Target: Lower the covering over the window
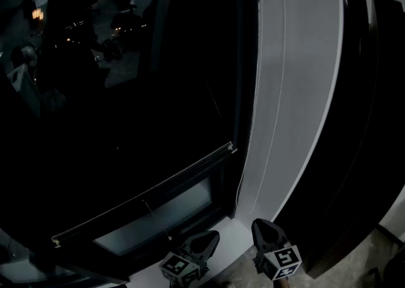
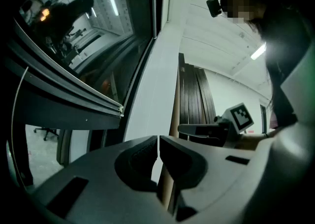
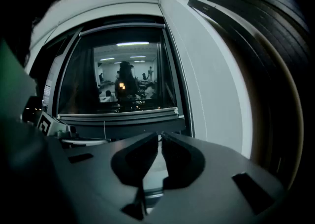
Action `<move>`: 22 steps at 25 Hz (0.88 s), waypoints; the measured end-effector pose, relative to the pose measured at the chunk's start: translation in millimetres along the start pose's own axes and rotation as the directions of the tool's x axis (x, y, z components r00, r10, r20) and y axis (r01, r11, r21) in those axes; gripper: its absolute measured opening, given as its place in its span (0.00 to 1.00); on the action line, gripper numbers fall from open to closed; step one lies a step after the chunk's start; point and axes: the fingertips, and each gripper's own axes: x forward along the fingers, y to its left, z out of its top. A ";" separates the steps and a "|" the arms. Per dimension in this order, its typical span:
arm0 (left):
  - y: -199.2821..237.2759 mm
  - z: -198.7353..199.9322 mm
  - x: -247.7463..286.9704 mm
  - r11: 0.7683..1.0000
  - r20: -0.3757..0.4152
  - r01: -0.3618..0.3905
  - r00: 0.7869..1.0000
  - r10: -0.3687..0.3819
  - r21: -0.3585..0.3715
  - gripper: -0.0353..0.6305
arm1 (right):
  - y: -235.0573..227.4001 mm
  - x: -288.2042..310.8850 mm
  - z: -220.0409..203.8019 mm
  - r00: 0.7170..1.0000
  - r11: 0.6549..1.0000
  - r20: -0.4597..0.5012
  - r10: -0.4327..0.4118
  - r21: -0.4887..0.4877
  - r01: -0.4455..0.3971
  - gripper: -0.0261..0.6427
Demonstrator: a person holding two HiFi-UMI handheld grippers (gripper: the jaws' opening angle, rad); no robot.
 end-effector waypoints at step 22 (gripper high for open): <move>34.4 22.0 50.9 0.997 -0.029 -0.032 0.999 0.034 0.064 0.05 | -127.6 225.2 146.1 0.990 0.968 0.102 -0.101 -0.218 0.122 0.18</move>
